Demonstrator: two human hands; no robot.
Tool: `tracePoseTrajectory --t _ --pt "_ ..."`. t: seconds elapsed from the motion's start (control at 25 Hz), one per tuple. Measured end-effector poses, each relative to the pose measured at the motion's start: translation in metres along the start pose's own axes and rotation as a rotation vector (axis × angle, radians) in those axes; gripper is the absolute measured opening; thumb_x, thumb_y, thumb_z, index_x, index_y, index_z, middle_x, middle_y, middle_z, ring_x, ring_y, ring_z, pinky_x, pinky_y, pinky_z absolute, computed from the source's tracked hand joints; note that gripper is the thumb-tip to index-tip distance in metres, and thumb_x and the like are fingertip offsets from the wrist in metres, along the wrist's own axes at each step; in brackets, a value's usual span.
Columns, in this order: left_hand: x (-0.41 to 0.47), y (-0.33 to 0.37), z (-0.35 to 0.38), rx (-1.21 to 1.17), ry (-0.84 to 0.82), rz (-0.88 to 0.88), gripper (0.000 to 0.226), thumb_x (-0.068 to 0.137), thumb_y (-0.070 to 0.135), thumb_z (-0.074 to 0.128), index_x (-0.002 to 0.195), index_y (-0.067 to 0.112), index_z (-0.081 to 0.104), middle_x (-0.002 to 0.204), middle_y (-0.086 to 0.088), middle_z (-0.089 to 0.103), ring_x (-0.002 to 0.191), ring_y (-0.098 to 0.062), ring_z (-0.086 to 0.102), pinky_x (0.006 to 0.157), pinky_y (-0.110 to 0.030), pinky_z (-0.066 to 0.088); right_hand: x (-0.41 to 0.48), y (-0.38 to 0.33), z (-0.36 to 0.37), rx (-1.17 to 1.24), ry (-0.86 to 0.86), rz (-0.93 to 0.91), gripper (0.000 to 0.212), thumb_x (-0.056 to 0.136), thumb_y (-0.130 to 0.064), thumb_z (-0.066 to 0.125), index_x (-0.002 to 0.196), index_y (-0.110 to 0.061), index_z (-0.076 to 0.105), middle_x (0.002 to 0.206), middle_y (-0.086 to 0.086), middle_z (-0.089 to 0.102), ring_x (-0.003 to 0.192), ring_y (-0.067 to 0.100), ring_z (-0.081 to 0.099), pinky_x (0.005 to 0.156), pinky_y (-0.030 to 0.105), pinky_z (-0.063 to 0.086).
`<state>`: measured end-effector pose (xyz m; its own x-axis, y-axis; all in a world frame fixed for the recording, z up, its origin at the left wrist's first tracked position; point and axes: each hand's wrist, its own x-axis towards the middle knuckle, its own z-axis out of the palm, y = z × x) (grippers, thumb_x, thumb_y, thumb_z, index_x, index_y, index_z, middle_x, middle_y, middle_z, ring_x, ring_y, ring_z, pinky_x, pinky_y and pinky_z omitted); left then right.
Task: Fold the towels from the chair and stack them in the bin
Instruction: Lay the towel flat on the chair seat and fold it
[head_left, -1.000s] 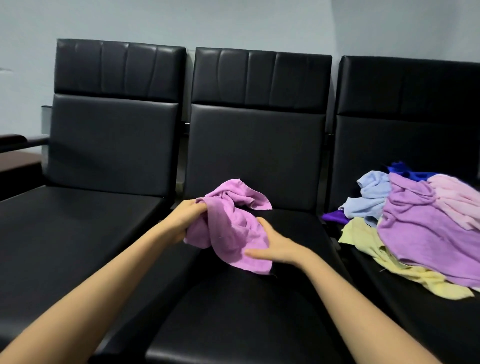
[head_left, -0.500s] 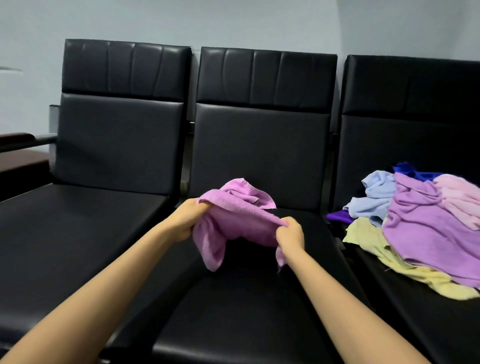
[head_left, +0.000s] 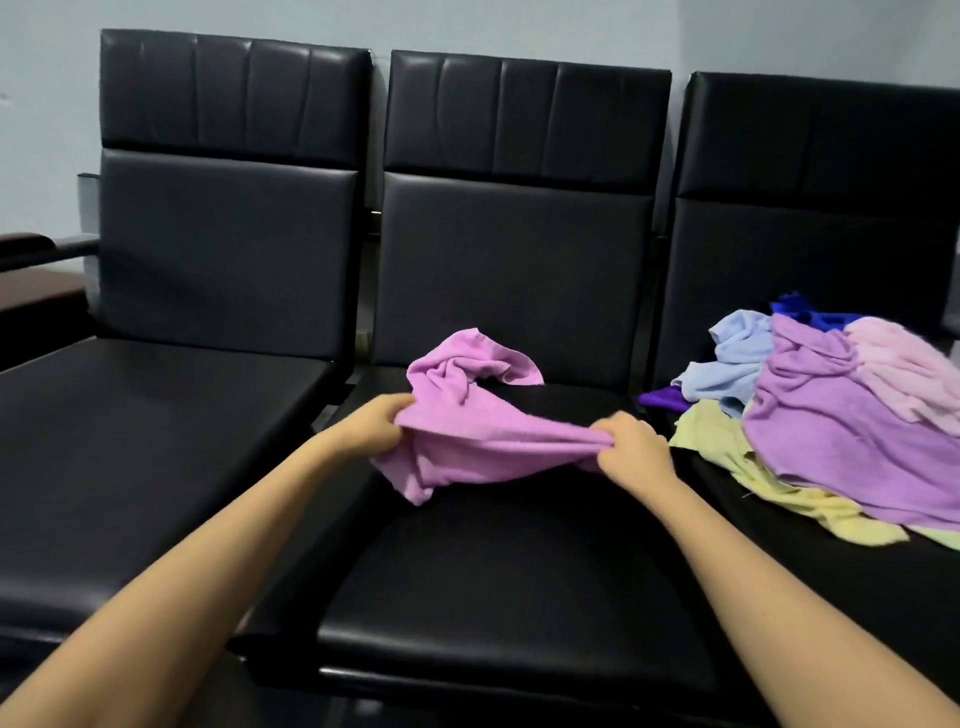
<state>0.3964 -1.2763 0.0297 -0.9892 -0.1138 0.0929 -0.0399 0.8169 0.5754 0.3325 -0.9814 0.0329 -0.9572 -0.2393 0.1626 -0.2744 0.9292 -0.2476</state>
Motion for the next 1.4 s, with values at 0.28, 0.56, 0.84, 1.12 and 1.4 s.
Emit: tracePoseTrajectory --t 0.28,0.56,0.84,1.12,1.4 --pt "-0.011 0.032 -0.029 -0.7 -0.007 -0.013 0.014 0.081 0.011 0.058 0.093 0.013 0.066 0.085 0.001 0.066 0.078 -0.01 0.059 0.069 -0.024 0.047 0.0 -0.025 -0.063 1.444 0.057 0.288 0.028 0.092 -0.01 0.039 0.067 -0.02 0.046 0.039 -0.005 0.032 0.031 0.007 0.024 0.043 0.014 0.023" --pt "-0.014 0.053 -0.077 -0.09 0.075 0.227 0.014 0.09 0.008 0.055 0.095 0.008 0.068 0.086 0.002 0.067 0.077 -0.006 0.058 0.076 -0.028 0.049 -0.002 -0.009 -0.089 1.599 0.003 0.208 0.031 0.089 -0.002 0.042 0.068 -0.02 0.058 0.048 -0.007 0.045 0.043 0.006 0.038 0.045 0.014 0.032" --pt "-0.038 0.037 -0.07 -0.252 -0.242 0.104 0.017 0.078 0.031 0.072 0.09 0.018 0.071 0.084 0.006 0.073 0.082 -0.008 0.065 0.074 -0.024 0.052 -0.027 -0.014 -0.093 0.344 -0.22 -0.09 0.044 0.094 -0.007 0.047 0.055 -0.023 0.059 0.04 -0.012 0.052 0.035 0.0 0.047 0.044 0.021 0.035" --pt "-0.037 0.016 -0.019 0.005 -1.042 -0.194 0.015 0.083 0.001 0.067 0.09 0.014 0.066 0.084 0.003 0.072 0.076 -0.009 0.068 0.074 -0.023 0.054 -0.023 -0.003 -0.051 0.163 -1.247 0.061 0.033 0.077 0.002 0.066 0.107 -0.004 0.055 0.064 0.001 0.065 0.056 0.008 0.062 0.048 0.02 0.049" --pt "0.057 0.033 -0.024 -0.061 -0.394 -0.297 0.02 0.083 -0.002 0.042 0.089 0.01 0.056 0.064 -0.007 0.052 0.045 -0.015 0.05 0.033 -0.019 0.04 0.077 -0.012 -0.059 -0.01 -0.125 -0.018 0.022 0.084 0.0 0.044 0.1 -0.007 0.057 0.115 0.021 0.062 0.102 0.033 0.06 0.072 0.029 0.04"
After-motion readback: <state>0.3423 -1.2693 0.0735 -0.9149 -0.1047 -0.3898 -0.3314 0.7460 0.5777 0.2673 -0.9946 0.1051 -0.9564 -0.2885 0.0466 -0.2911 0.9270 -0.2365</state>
